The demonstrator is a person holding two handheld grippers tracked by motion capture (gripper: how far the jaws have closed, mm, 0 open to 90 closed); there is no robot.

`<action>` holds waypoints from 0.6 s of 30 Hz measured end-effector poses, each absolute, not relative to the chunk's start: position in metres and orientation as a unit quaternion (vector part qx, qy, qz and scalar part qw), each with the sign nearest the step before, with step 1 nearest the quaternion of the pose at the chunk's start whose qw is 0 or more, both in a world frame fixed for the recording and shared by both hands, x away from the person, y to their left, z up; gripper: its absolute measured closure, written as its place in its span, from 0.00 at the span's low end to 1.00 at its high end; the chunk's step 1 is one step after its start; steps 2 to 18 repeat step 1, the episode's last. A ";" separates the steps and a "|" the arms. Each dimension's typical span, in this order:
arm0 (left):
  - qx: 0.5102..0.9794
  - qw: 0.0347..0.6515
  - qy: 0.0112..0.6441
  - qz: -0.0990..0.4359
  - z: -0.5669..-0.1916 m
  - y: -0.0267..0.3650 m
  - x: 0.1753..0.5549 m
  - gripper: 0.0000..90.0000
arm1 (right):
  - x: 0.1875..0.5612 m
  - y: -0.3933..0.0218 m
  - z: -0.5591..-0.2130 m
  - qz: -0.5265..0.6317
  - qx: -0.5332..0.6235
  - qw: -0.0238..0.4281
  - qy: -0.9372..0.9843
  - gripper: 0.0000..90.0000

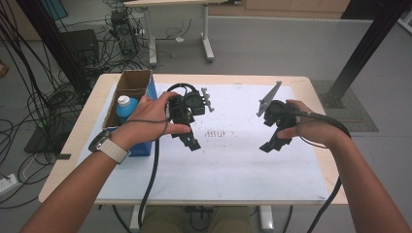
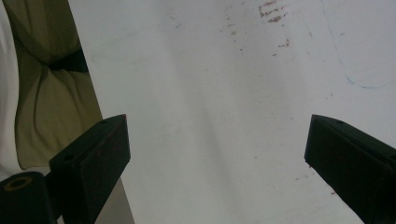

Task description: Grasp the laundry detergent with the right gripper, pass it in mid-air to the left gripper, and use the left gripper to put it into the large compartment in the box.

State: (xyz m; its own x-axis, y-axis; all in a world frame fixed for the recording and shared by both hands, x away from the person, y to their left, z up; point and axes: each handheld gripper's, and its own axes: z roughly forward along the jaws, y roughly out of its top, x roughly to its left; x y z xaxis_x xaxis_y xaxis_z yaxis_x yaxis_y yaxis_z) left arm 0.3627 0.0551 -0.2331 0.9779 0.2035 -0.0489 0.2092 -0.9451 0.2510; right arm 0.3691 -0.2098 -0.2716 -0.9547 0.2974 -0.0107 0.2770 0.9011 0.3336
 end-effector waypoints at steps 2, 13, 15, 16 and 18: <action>0.986 0.129 0.106 -0.011 -0.233 0.055 0.363 0.08 | 0.369 -0.210 -0.272 0.167 0.148 0.031 0.974 0.07; 0.986 0.129 0.106 -0.011 -0.233 0.055 0.363 0.08 | 0.369 -0.210 -0.272 0.167 0.148 0.031 0.974 0.07; 0.986 0.129 0.106 -0.011 -0.233 0.055 0.363 0.08 | 0.369 -0.210 -0.272 0.167 0.148 0.031 0.974 0.07; 0.986 0.129 0.106 -0.011 -0.233 0.055 0.363 0.08 | 0.369 -0.210 -0.272 0.167 0.148 0.031 0.974 0.07; 0.986 0.129 0.106 -0.011 -0.233 0.055 0.363 0.08 | 0.369 -0.210 -0.272 0.167 0.148 0.031 0.974 0.07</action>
